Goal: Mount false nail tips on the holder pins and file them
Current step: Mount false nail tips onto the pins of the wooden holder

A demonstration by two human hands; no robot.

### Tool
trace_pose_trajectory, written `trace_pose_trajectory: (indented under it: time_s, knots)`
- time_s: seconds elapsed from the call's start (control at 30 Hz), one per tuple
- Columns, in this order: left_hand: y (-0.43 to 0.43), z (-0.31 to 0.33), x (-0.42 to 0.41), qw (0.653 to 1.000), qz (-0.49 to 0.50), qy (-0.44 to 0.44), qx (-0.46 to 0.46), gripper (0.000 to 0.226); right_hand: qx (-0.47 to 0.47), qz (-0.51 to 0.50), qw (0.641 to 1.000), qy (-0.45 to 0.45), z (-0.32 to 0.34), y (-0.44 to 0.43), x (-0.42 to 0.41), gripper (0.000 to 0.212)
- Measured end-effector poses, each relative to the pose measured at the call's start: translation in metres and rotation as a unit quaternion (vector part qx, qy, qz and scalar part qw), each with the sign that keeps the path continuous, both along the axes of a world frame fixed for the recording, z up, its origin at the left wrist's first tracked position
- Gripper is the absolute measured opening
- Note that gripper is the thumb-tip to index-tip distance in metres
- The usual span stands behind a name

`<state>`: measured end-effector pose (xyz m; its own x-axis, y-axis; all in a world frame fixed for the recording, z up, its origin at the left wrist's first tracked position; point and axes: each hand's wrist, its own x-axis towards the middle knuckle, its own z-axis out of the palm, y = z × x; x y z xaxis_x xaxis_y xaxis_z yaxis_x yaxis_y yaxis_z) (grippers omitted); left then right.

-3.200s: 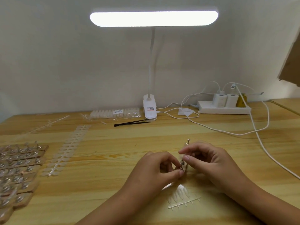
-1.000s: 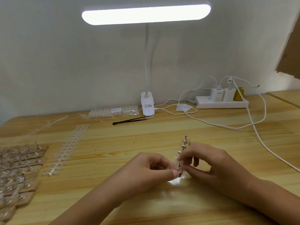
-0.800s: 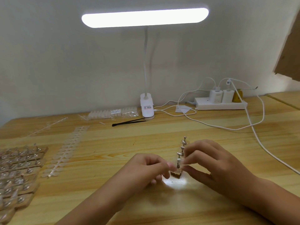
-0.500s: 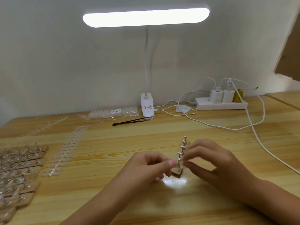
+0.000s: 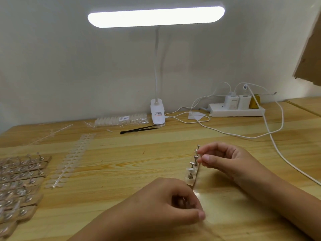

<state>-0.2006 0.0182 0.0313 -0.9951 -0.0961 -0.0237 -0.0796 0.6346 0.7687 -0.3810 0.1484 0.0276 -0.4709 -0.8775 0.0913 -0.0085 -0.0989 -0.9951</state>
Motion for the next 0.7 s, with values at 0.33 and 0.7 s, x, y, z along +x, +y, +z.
trace_pose_trajectory:
  time_s: [0.33,0.7]
  knots:
    - [-0.008,-0.002,-0.004,0.994,0.04,0.045,-0.089,0.036,0.034,-0.063,0.985,0.157,-0.006,-0.002,0.005,0.018]
    - [-0.021,-0.014,-0.023,0.984,0.148,0.091,-0.034,0.025,0.004,-0.118,0.96,0.253,-0.01,-0.003,0.003,0.025]
